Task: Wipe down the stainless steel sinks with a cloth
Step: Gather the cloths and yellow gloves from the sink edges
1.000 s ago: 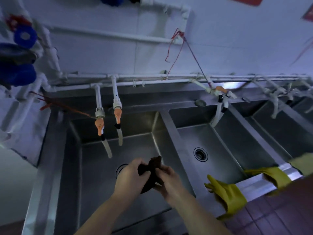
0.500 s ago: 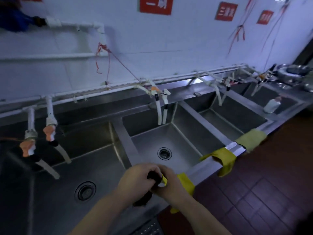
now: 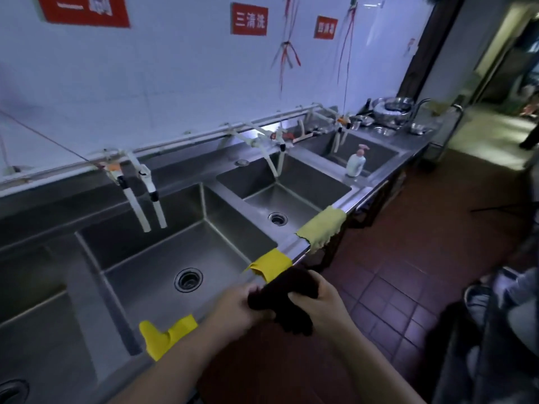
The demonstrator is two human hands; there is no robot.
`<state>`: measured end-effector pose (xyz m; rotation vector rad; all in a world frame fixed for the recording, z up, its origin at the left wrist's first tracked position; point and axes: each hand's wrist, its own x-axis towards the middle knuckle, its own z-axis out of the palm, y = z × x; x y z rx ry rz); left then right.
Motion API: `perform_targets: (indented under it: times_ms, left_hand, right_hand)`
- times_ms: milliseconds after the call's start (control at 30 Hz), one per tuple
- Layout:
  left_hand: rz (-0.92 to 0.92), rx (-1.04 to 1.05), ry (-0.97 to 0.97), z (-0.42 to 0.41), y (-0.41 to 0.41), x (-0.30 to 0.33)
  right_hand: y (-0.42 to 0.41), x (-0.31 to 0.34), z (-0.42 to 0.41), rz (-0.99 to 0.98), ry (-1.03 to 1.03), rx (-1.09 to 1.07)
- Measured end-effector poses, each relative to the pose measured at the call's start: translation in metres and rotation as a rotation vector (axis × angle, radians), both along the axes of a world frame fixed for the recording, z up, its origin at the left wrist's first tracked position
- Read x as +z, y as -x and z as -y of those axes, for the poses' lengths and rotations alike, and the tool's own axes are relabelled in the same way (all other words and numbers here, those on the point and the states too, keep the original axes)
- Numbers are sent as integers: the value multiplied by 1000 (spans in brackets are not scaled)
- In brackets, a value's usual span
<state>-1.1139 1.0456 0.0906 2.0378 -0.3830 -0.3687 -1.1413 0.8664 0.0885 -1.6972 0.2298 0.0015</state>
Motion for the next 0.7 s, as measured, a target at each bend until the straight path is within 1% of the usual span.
perform_targets:
  times_ms: [100,167,233,333,433,567,633,700]
  left_hand:
    - [62,34,22,47,-24,5]
    - [51,67,111,78,-42,10]
    - [15,43,199,109,-61,12]
    - [-22,-25,330,156,-96,11]
    - [-65,-83,412,203,-140,4]
    - [-220,-125,513,263,-212,-4]
    - [-265,-158,518,289,-248,-5]
    - [-306,-204,513,313,-282,-2]
  right_hand:
    - [-9,-3,44,-2,-97,-95]
    - [-18,-4,74,15,-129,-129]
    - [-30,-5,104,31,-93,-140]
    - [-53,-3,147,40,-65,-87]
    - [-87,0,187,12,-39,-61]
    - [-146,3,240,-23,28,-165]
    - [-179,8,264,-47,90,-241]
    - [-211,13,288,-27,136,-321]
